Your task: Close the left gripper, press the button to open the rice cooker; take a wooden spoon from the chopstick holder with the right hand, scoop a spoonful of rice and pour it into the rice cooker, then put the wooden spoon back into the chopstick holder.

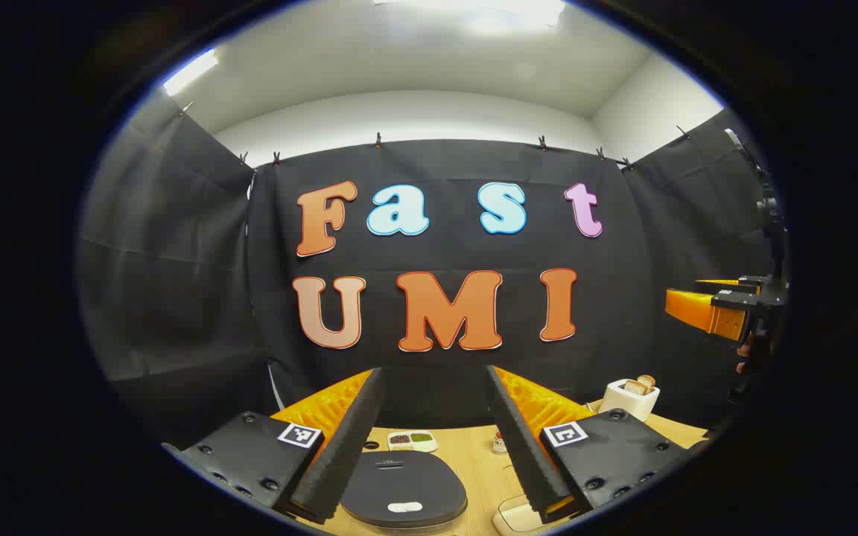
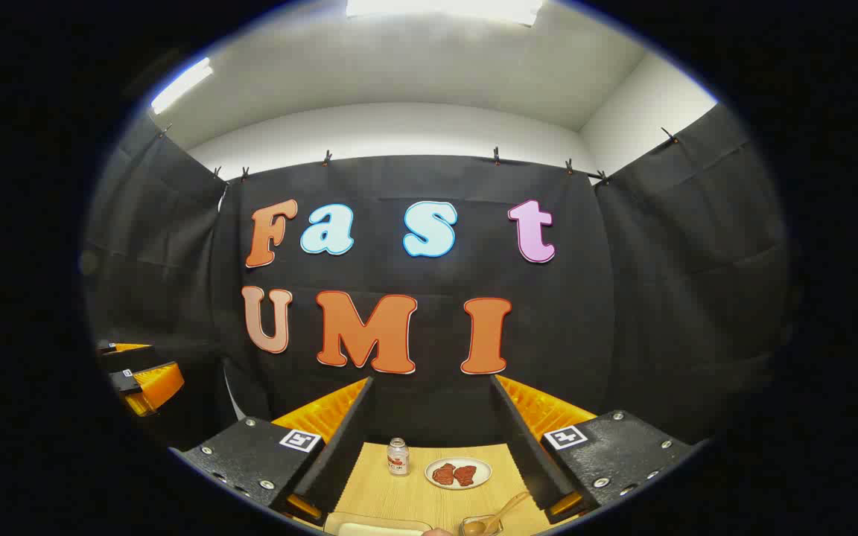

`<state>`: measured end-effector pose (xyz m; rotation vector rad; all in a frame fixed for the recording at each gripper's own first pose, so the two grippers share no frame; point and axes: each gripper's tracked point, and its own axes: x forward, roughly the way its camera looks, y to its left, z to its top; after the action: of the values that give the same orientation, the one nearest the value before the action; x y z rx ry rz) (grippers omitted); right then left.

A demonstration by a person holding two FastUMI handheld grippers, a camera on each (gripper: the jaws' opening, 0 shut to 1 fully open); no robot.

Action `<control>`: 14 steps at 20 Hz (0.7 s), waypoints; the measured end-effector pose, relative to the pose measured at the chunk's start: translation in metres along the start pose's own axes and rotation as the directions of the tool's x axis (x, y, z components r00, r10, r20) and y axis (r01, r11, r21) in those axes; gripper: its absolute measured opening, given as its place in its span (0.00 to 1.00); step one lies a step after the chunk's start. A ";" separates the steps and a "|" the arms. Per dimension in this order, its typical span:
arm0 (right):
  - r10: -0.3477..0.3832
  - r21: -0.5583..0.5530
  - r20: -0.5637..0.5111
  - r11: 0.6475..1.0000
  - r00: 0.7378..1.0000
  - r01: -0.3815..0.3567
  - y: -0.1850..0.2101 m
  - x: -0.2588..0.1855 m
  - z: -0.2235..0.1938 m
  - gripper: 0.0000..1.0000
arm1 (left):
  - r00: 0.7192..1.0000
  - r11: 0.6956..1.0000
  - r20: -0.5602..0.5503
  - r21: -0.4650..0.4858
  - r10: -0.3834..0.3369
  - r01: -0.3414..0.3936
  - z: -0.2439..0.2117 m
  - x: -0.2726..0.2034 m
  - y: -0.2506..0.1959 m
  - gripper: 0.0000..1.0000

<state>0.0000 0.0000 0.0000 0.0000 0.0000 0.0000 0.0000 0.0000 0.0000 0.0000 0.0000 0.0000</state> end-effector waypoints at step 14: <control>0.014 0.014 0.001 1.000 1.000 -0.014 -0.006 0.006 -0.004 0.93 | 1.000 1.000 -0.004 0.001 0.011 -0.011 0.000 0.003 -0.009 1.00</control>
<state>0.0058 -0.0060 -0.0044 0.0144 -0.0004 0.0138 0.0034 -0.0093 0.0001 0.0013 0.0039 0.0113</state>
